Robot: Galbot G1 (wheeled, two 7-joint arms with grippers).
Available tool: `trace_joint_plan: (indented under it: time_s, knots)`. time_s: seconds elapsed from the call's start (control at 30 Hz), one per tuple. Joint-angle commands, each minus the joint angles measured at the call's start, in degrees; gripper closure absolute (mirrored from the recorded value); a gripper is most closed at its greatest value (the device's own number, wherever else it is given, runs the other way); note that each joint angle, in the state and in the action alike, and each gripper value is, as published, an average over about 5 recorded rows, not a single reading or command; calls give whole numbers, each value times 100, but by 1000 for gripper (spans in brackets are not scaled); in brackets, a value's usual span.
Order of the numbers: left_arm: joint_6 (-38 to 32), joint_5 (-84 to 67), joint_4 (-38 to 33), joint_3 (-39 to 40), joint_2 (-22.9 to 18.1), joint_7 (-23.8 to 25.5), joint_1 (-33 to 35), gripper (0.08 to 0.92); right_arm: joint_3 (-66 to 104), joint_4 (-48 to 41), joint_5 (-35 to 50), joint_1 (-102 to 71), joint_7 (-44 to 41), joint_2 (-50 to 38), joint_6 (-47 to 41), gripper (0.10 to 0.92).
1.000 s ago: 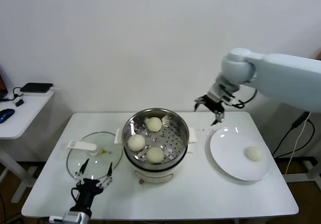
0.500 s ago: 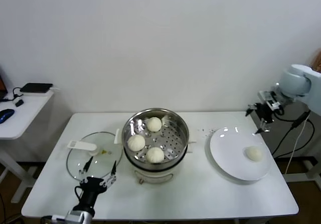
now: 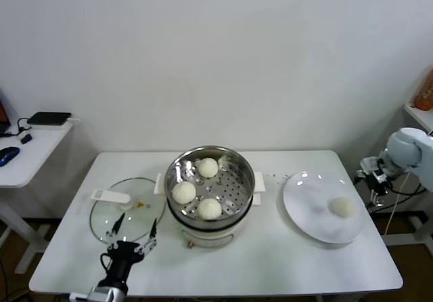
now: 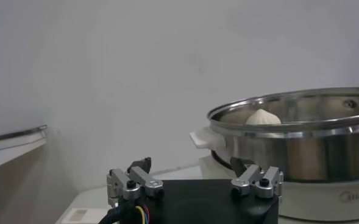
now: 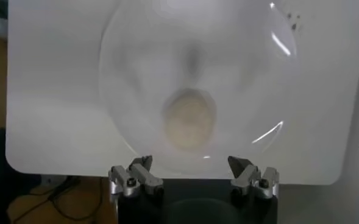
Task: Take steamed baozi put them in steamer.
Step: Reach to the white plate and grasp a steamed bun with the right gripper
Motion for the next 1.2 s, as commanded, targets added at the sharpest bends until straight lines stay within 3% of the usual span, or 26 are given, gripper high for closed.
trace_joint_plan:
  time_s: [0.03,0.5,1.2]
  knots:
    - [18,22,26,-26,0,-1,6,177,1338,-826,-795,-1330,36,407,338,203]
    - [26,48,133,-62,-8,-5,-25,177,1570,-1335,-489,-1387,103,994,271,203]
    - [8,78,193,-43,-42,-16,-12,177,1580,-1517,-530,-1387,60,1198,277,203]
